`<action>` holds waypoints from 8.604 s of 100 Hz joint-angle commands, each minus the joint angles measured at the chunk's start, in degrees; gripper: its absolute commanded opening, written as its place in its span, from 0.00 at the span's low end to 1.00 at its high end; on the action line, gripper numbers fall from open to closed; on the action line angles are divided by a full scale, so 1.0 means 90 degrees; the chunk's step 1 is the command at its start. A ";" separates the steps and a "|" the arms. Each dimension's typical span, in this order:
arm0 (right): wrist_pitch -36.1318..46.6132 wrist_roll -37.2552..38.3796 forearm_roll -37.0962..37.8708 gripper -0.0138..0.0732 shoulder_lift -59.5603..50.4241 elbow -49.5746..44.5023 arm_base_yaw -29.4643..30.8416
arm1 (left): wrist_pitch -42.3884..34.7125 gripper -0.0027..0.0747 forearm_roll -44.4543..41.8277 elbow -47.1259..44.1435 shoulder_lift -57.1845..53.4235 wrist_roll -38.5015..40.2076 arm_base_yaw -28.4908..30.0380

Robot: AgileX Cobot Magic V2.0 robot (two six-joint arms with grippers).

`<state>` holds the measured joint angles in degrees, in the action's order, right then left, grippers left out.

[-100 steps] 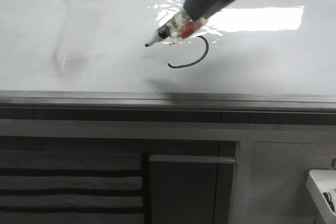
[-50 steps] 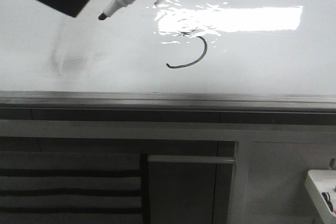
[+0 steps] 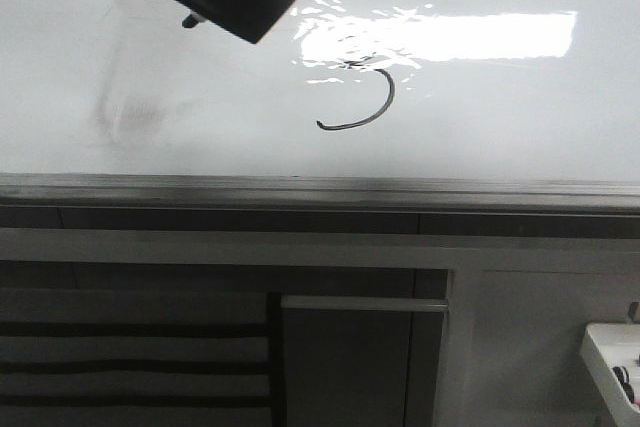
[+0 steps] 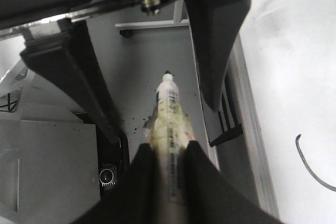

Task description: Write number 3 on whiteboard

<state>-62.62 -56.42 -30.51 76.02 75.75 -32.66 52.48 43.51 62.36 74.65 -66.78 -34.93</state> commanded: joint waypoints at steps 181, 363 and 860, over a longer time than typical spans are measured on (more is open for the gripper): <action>0.2103 0.1216 0.0110 0.36 -0.1172 -0.0807 0.2173 | -0.3317 0.01 0.0727 -0.1244 0.0078 0.1157 0.2847; 0.2197 0.1780 0.0110 0.35 -0.1387 -0.0844 0.2173 | -0.3359 0.57 0.0701 -0.1244 -0.0200 0.1450 0.2887; 0.7965 0.6452 0.3224 0.07 -0.8645 -0.8675 0.3237 | -0.5688 0.01 -0.5500 -0.6979 -0.8539 0.7807 0.3899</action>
<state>4.32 1.44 -2.46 -0.59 -1.04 -4.01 5.98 -5.94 -0.26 -0.33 2.99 0.54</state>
